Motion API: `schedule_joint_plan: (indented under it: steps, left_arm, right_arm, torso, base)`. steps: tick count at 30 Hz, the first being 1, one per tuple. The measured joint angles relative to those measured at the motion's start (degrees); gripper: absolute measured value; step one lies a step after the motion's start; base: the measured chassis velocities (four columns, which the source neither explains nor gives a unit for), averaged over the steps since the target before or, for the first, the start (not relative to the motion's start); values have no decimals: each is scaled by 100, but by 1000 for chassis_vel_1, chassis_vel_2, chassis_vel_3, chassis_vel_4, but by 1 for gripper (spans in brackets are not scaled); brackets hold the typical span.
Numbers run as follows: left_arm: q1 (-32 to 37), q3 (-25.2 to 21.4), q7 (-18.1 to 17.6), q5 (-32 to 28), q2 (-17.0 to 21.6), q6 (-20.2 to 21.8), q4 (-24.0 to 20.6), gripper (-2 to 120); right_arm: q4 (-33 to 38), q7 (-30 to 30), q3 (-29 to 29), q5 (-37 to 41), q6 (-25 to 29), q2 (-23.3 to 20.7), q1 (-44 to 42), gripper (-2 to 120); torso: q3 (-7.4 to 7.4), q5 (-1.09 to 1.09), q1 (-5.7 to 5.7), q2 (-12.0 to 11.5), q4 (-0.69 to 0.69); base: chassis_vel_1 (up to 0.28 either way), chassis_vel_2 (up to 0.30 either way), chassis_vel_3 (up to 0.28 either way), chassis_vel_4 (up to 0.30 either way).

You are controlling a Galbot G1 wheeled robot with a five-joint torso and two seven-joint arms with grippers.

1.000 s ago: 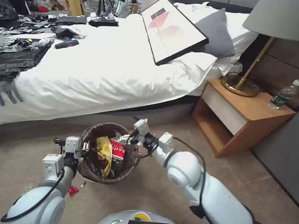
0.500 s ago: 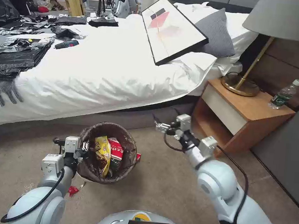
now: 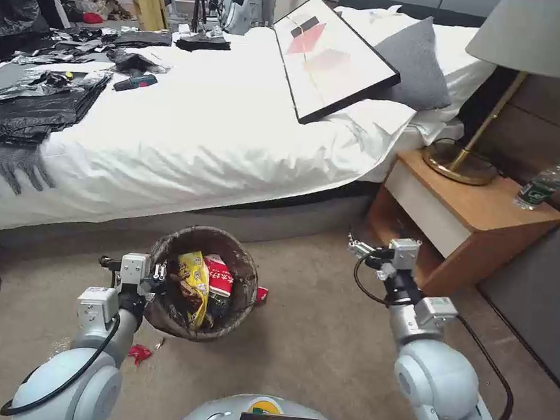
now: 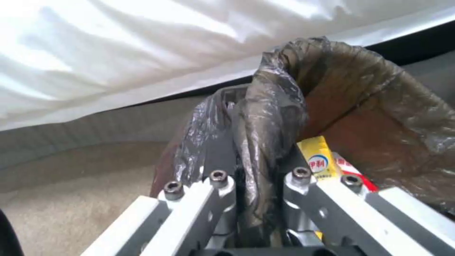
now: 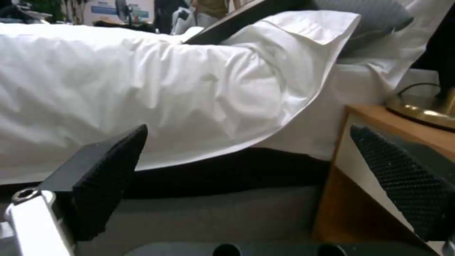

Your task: Pick up the trash bin, then pick up the garbage from the floor and place it into the trash bin.

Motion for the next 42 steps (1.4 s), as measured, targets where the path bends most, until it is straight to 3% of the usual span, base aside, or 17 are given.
schedule_joint_plan:
  steps: [11, 42]
  left_arm:
    - [34, 30, 18, -3, -64, -11, 0, 7]
    - [178, 6, 11, 11, -112, -20, 0, 7]
  right_arm:
    - [-13, -22, 182, -229, 103, 352, -260, 100]
    - [-209, -64, 458, -192, 255, 472, -440, 100]
  torso:
    - [0, 0, 0, 0, -1]
    - [0, 0, 0, 0, -1]
  base:
    - [50, 50, 54, 48]
    - [63, 57, 60, 65]
